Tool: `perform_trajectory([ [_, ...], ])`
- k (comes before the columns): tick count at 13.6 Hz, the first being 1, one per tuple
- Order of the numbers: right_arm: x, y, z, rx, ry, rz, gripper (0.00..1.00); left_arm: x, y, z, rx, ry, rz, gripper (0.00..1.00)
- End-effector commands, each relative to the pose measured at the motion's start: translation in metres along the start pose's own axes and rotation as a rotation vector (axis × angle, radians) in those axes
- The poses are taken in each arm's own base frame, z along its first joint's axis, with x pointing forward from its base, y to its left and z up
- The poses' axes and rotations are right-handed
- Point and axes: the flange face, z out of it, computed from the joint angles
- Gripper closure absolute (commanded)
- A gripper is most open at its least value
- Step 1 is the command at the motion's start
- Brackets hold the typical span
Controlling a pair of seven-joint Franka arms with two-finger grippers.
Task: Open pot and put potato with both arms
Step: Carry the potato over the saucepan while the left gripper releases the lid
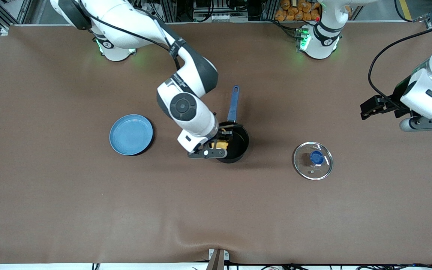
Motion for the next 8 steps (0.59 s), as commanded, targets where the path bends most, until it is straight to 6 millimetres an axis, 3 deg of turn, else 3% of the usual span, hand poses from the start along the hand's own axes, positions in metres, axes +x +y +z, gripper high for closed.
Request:
perform_trajectory([
  [1, -0.005, -0.016, 0.034, 0.009, 0.004, 0.007, 1.00, 0.000, -0.007, -0.015, -0.017, 0.002, 0.001, 0.00],
  [4, -0.014, -0.022, 0.061, -0.013, -0.004, -0.010, 1.00, -0.008, -0.025, -0.029, -0.052, 0.008, -0.032, 0.00],
  [8, -0.017, -0.017, 0.087, -0.041, -0.021, 0.013, 1.00, -0.008, -0.021, -0.030, -0.054, 0.011, -0.023, 0.00],
])
